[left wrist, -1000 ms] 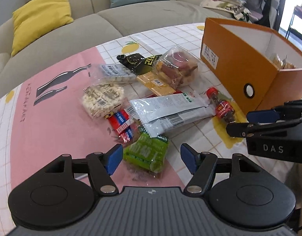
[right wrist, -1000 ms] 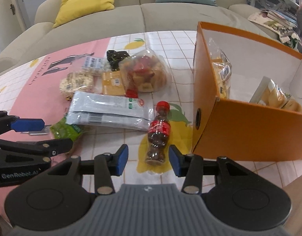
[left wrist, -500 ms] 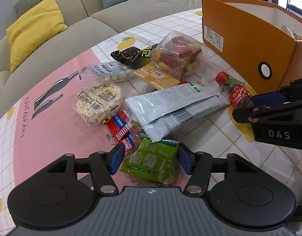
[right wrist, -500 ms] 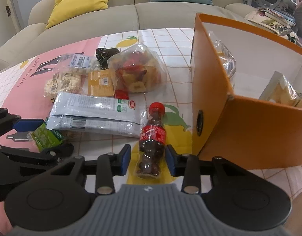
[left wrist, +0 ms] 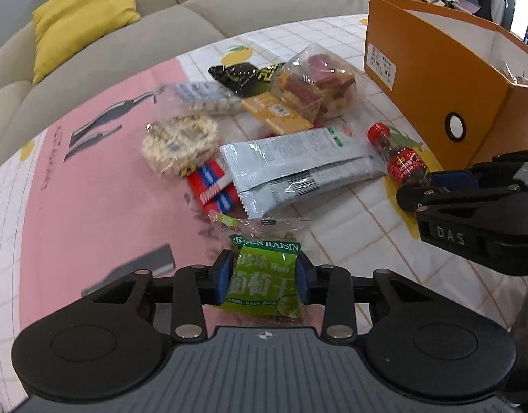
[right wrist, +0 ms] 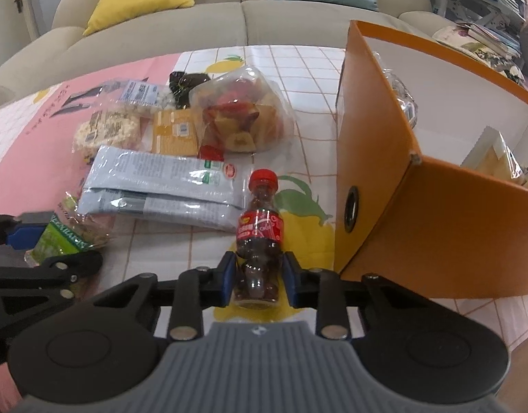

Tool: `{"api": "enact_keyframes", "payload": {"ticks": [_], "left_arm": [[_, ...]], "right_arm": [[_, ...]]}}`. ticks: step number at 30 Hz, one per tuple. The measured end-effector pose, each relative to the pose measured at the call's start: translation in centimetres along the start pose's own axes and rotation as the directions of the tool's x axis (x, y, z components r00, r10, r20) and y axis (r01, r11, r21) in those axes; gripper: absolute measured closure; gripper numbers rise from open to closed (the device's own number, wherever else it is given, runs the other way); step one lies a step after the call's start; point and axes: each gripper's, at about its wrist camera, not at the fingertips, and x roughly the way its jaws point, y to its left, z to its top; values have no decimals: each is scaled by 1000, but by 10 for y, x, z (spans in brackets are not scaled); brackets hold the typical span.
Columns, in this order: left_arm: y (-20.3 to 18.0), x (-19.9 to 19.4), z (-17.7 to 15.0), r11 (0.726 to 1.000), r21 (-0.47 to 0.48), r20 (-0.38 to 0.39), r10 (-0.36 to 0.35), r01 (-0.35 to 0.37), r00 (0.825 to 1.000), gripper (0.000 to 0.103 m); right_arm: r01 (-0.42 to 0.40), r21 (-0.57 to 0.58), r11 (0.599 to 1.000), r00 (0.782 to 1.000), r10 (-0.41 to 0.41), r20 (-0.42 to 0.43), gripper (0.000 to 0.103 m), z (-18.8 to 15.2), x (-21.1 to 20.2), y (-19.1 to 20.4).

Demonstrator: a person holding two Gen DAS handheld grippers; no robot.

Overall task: Organize snacks
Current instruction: 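Grasp the green raisin packet with the left tool while the right tool lifts the bottle, then carry both items over the orange box and release the raisin packet from the left tool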

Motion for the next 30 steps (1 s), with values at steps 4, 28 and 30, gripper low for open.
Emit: {"api": "enact_keyframes", "payload": {"ticks": [4, 28, 30], "left_arm": [[-1, -7, -4, 999, -45, -53, -11, 9, 999, 63], [23, -42, -15, 945, -322, -144, -111, 59, 983, 64], [27, -52, -11, 925, -371, -124, -141, 86, 982, 64]], "right_arm": [[0, -7, 1000, 1000, 0, -31, 76, -3, -4, 1], [-135, 214, 967, 967, 175, -184, 78, -15, -27, -26], [-165, 249, 954, 962, 212, -174, 78, -14, -35, -31]]}}
